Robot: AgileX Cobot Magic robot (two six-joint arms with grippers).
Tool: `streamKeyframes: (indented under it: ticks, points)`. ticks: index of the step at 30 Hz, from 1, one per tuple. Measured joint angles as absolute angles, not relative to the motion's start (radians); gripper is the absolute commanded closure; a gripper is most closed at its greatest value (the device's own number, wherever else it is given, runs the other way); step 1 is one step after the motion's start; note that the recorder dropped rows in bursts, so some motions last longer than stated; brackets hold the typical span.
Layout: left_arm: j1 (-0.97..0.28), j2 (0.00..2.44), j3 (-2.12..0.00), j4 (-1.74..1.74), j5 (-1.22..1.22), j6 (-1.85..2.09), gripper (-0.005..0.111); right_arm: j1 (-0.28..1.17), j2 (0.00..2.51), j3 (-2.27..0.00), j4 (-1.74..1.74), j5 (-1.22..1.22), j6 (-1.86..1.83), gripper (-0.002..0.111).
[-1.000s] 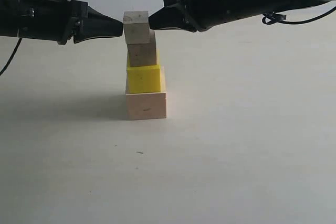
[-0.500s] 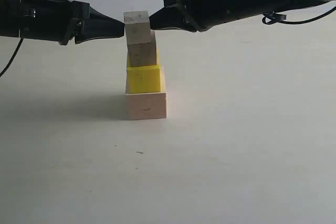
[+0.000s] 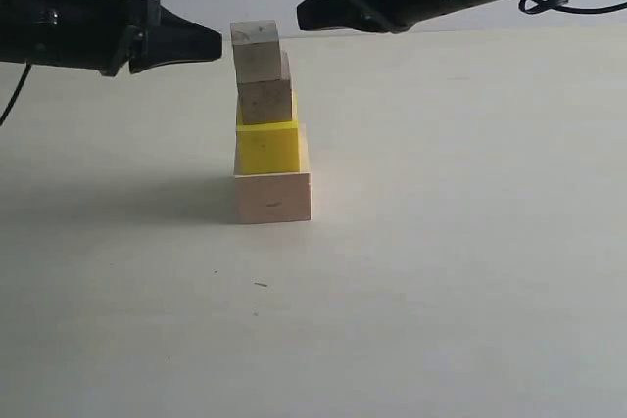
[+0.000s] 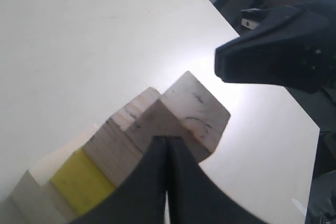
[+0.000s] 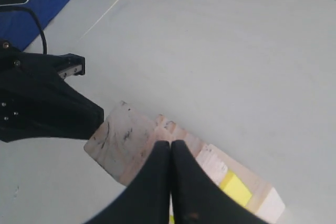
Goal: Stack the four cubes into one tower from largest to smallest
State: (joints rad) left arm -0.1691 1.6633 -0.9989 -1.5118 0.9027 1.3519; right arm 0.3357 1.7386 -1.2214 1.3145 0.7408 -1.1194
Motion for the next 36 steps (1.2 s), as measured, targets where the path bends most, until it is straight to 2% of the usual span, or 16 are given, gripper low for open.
streamKeyframes:
  ticks: [8,15,27,36]
  points:
    - [-0.096,1.552,-0.978,-1.534,0.851,1.364,0.107,0.336,1.635,-1.156,1.244,0.565,-1.078,0.108]
    - [-0.092,1.43,-0.888,-1.593,0.741,1.44,0.107,0.336,1.489,-1.051,1.219,0.383,-1.076,0.108]
    - [-0.092,1.305,-0.743,-1.619,0.675,1.427,0.107,0.336,1.305,-0.855,1.175,0.299,-1.076,0.108]
    - [-0.092,0.896,-0.735,-1.618,0.368,1.431,0.107,0.336,0.95,-0.848,1.117,0.206,-1.076,0.108]
